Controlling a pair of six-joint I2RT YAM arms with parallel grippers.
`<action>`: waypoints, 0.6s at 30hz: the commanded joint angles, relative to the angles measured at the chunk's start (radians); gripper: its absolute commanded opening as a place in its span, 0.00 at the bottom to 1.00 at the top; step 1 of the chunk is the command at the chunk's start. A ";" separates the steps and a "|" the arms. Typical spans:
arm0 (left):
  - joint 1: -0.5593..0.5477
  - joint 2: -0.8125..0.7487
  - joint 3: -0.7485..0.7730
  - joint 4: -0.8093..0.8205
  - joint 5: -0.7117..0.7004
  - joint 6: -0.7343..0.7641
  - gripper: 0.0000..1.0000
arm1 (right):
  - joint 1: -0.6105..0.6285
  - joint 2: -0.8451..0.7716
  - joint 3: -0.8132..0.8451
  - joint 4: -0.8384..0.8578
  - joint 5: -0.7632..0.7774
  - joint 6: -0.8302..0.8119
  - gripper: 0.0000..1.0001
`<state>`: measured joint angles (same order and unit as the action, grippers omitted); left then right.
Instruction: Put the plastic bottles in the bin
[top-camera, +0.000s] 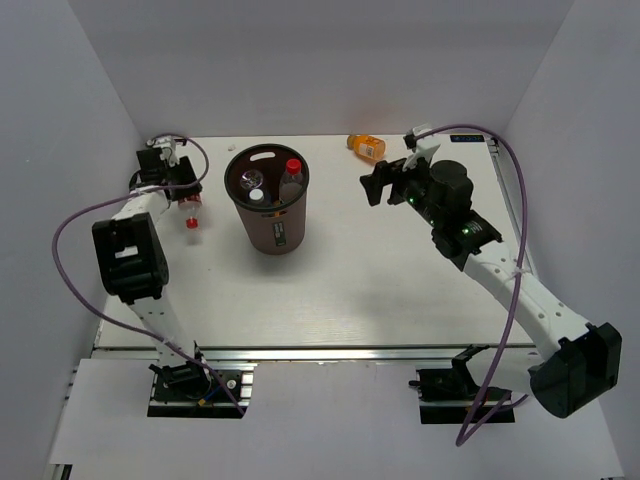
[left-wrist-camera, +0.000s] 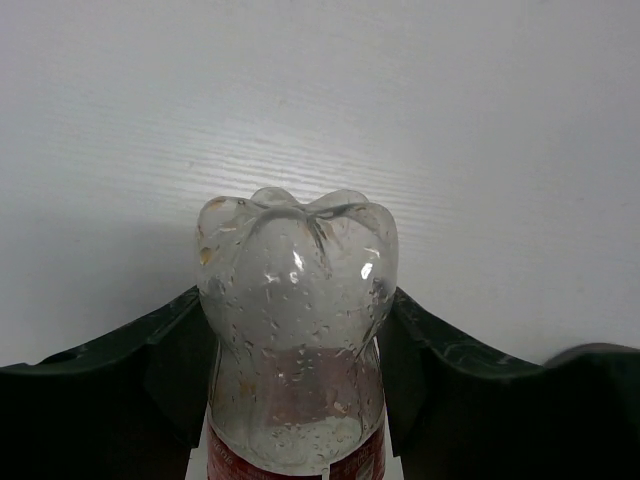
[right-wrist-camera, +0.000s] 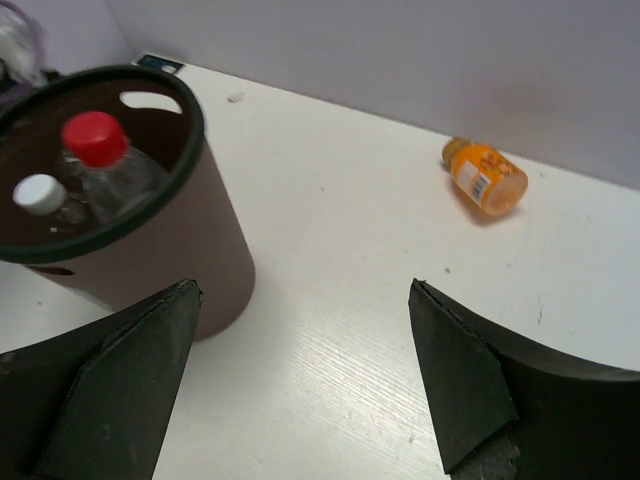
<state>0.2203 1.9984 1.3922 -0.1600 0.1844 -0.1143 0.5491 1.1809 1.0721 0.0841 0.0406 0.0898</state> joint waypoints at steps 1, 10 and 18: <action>0.001 -0.246 -0.002 0.053 -0.026 -0.056 0.33 | -0.035 0.020 0.020 -0.004 -0.065 0.060 0.89; -0.024 -0.661 -0.122 0.240 0.142 -0.220 0.37 | -0.092 -0.006 -0.012 -0.015 0.015 0.077 0.89; -0.217 -0.682 -0.104 0.324 0.178 -0.220 0.41 | -0.163 0.040 0.023 -0.023 -0.102 0.126 0.89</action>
<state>0.0677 1.2659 1.3003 0.1532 0.3470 -0.3332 0.3908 1.2076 1.0641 0.0475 -0.0010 0.1879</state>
